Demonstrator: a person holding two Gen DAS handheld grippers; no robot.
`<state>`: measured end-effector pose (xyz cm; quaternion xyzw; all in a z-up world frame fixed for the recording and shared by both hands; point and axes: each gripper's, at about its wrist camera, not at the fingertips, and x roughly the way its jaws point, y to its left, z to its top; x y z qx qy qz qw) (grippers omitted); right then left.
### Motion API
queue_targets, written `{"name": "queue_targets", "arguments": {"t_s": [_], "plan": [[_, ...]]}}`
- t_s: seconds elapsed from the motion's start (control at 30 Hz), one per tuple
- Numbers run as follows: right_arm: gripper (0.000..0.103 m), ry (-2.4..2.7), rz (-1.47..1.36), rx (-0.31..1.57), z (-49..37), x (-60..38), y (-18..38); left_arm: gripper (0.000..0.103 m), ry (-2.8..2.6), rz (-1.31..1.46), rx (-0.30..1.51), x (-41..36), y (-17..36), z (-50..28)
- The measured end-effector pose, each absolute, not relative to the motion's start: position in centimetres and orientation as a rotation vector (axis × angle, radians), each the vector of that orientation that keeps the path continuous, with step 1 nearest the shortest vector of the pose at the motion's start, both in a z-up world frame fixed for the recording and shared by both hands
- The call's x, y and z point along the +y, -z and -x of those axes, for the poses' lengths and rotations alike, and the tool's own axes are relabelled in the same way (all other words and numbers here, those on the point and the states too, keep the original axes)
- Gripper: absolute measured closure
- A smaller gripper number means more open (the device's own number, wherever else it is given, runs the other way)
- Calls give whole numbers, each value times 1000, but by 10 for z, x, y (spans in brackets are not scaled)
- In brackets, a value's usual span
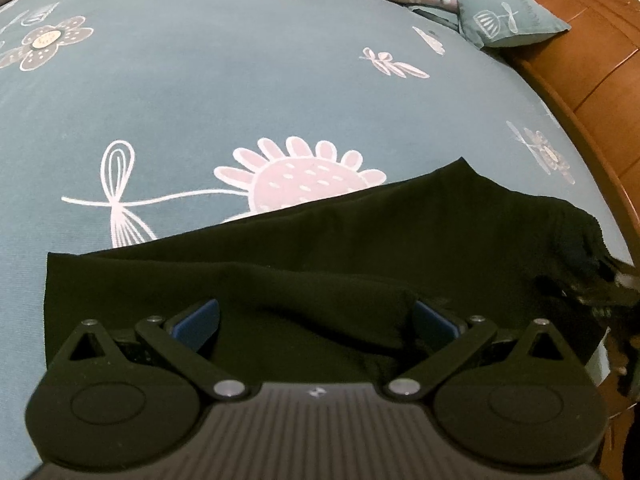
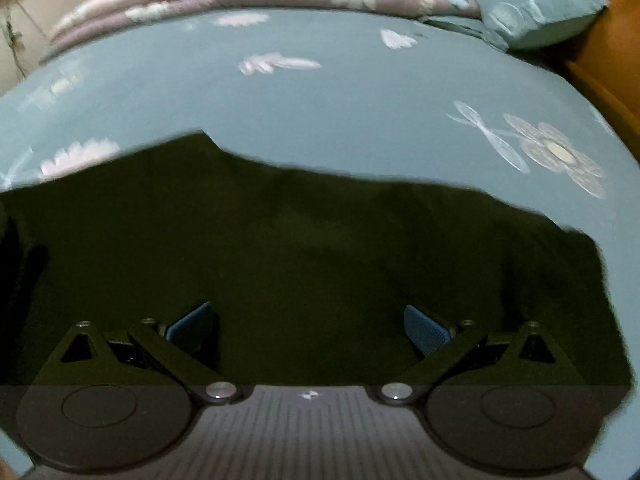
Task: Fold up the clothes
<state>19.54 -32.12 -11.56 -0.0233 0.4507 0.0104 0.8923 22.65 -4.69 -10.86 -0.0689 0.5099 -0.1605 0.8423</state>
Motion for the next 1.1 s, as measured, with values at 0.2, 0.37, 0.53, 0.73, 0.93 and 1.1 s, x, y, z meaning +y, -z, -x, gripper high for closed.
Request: {"name": "queue_targets", "arguments": {"t_s": [0.2, 0.37, 0.53, 0.73, 0.93, 1.1], "plan": [[0, -21, 67, 938, -166, -314, 98, 1, 328, 115, 1075, -52, 108, -225], [0, -133, 109, 918, -169, -265, 104, 1, 318, 87, 1071, -56, 108, -223], [0, -137, 81, 938, -155, -258, 124, 1, 323, 82, 1060, -55, 107, -221], [0, -58, 73, 985, -122, -266, 117, 1, 319, 95, 1056, -52, 104, -221], [0, -113, 3, 886, -130, -232, 101, 1, 321, 83, 1042, -54, 101, -217], [0, -149, 90, 921, -138, -201, 122, 1, 318, 76, 1040, -54, 101, -217]]}}
